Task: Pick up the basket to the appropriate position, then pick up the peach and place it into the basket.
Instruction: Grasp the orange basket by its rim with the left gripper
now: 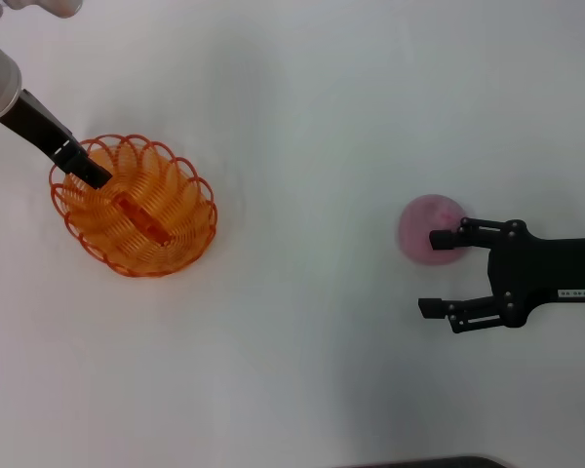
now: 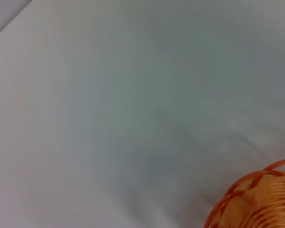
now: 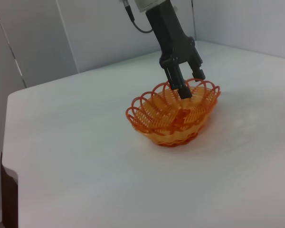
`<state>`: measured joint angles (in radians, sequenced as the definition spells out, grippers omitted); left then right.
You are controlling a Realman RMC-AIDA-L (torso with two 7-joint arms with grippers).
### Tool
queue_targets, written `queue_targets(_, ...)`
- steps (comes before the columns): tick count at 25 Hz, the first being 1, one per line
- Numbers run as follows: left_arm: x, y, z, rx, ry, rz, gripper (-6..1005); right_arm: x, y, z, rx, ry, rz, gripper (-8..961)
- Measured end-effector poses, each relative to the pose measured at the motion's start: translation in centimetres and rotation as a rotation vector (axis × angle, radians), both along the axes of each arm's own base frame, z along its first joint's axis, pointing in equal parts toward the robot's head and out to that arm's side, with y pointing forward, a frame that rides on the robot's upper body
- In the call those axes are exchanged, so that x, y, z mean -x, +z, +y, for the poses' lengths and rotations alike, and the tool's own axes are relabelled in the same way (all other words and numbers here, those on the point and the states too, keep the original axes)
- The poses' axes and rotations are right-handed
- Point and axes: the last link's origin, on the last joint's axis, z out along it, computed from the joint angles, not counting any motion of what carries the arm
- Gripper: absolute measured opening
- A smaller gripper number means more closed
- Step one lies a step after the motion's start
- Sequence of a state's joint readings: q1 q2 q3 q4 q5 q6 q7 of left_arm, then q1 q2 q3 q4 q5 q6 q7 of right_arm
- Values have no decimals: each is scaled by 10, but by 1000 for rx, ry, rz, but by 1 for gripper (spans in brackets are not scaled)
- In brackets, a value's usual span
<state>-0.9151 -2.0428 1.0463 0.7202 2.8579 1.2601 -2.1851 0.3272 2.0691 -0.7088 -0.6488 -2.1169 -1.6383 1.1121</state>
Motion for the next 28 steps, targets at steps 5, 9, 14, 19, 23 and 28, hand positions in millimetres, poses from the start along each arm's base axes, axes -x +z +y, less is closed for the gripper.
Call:
queue_targets(5, 0, -1, 0, 0, 2, -2, 840, 0, -1, 0, -1, 0, 0, 943)
queue_targets(9, -1, -2, -1, 0, 4, -3, 840, 0, -1, 1, -1, 0, 0, 943)
queue_targets(14, -1, -1, 0, -9, 11, -6, 818, 0, -1, 1, -2, 0, 0, 943)
queue_targets(19, -2, 0, 1, -17, 19, -5, 707, 0, -1, 0, -1, 0, 0, 943)
queue_targets(23, -3, -1, 0, -6, 15, 6, 580, 0, -1, 0, -1, 0, 0, 943)
queue_targets(28, -3, -4, -1, 5, 10, 16, 363, 1, -1, 1, 1, 3, 2, 943)
